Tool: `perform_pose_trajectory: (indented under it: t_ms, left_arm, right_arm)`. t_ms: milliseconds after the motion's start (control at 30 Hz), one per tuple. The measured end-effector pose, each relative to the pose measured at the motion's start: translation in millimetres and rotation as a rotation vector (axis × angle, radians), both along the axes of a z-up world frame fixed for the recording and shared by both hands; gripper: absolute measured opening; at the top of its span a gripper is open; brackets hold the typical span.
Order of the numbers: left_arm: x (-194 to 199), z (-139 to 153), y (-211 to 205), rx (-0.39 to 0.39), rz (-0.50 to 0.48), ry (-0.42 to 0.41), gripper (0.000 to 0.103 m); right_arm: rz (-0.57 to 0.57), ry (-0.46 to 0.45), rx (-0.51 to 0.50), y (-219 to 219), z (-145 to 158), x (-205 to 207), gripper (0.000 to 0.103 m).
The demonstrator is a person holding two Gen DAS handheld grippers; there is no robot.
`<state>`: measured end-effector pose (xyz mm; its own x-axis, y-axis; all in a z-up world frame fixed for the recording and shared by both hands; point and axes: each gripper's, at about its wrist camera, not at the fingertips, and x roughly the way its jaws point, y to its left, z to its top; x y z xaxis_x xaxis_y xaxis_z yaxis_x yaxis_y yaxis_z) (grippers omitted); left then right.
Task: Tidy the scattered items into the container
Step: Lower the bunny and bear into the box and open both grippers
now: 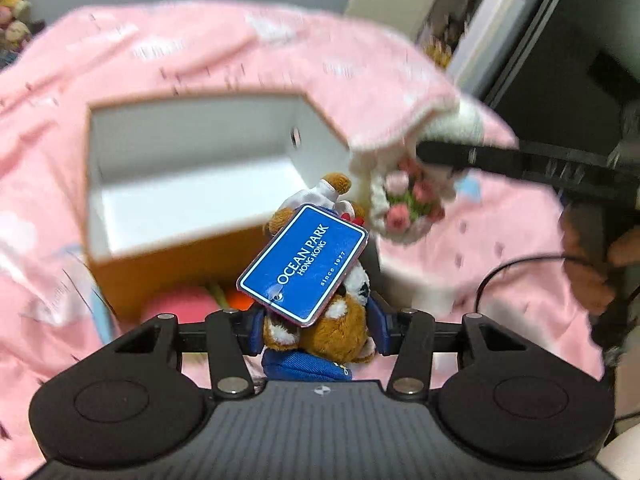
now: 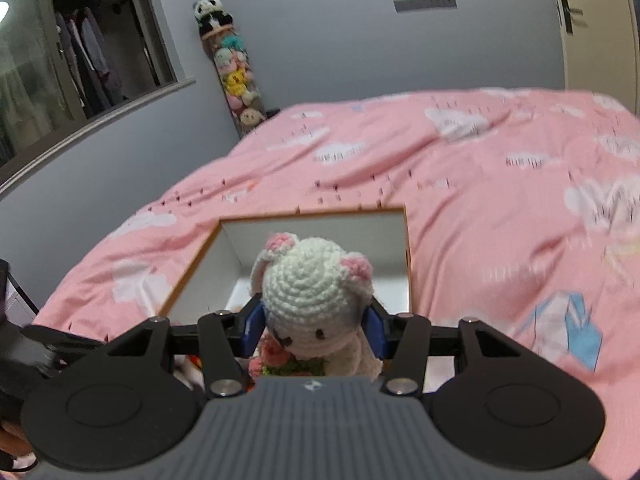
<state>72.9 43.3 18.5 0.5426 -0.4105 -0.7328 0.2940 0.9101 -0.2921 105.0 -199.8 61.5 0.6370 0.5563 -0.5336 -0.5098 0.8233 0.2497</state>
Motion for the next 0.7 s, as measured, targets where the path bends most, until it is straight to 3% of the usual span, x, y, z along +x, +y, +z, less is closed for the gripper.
perform_pose_trajectory:
  t_ms: [167, 367, 467, 700]
  left_arm:
    - [12.5, 32.7, 17.6, 0.006, 0.093, -0.14, 0.056]
    - [51.2, 32.0, 14.3, 0.024, 0.152, -0.225, 0.056]
    - [77.9, 18.6, 13.3, -0.004, 0.159, -0.187, 0.056]
    - [137.2, -27.0, 7.8, -0.048, 0.135, -0.011, 0.056]
  right_arm:
    - [0.031, -0.013, 0.013, 10.9, 16.0, 17.7, 0.054]
    - [0.038, 0.06, 0.015, 26.3, 14.2, 57.4, 0.054]
    - [0.029, 0.127, -0.026, 36.3, 0.1, 84.8, 0.054]
    - [0.077, 0.267, -0.191, 61.3, -44.4, 129.7, 0.054]
